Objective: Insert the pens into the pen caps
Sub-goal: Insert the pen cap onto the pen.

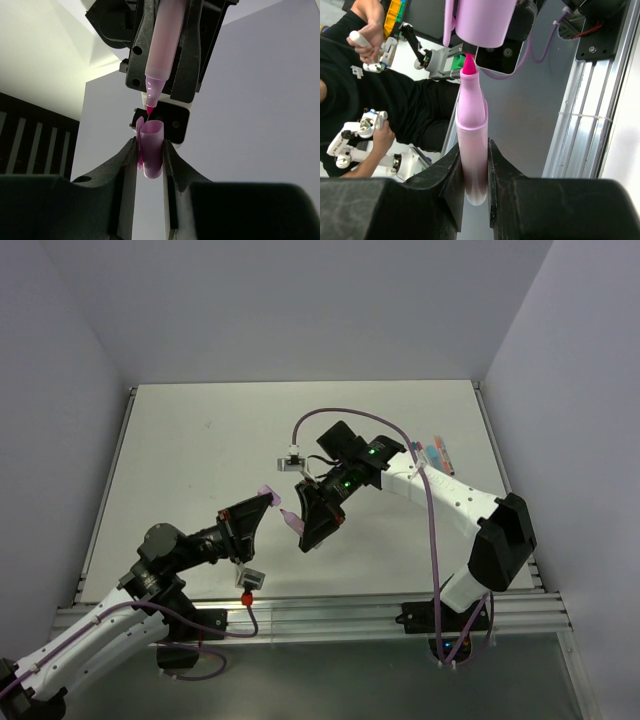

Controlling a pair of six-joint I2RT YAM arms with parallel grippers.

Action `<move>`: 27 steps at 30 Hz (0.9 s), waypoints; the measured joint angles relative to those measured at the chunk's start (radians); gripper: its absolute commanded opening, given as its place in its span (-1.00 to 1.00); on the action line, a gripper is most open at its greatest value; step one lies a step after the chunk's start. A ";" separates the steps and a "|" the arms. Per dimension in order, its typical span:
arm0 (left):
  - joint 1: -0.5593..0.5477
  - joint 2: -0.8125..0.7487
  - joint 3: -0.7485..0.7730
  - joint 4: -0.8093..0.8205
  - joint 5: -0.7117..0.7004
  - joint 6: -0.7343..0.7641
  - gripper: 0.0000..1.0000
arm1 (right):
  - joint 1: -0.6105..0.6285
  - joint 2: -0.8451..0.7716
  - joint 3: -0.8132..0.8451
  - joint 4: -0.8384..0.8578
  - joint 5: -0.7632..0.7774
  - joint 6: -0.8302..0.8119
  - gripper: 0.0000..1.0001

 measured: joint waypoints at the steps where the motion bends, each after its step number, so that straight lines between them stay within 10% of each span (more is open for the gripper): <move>1: 0.000 -0.001 0.000 -0.001 0.001 0.000 -0.99 | 0.000 0.001 0.000 0.000 -0.001 0.000 -1.00; 27: 0.000 0.011 0.000 -0.049 -0.004 0.000 -0.99 | -0.024 0.056 0.007 -0.003 -0.040 0.005 -1.00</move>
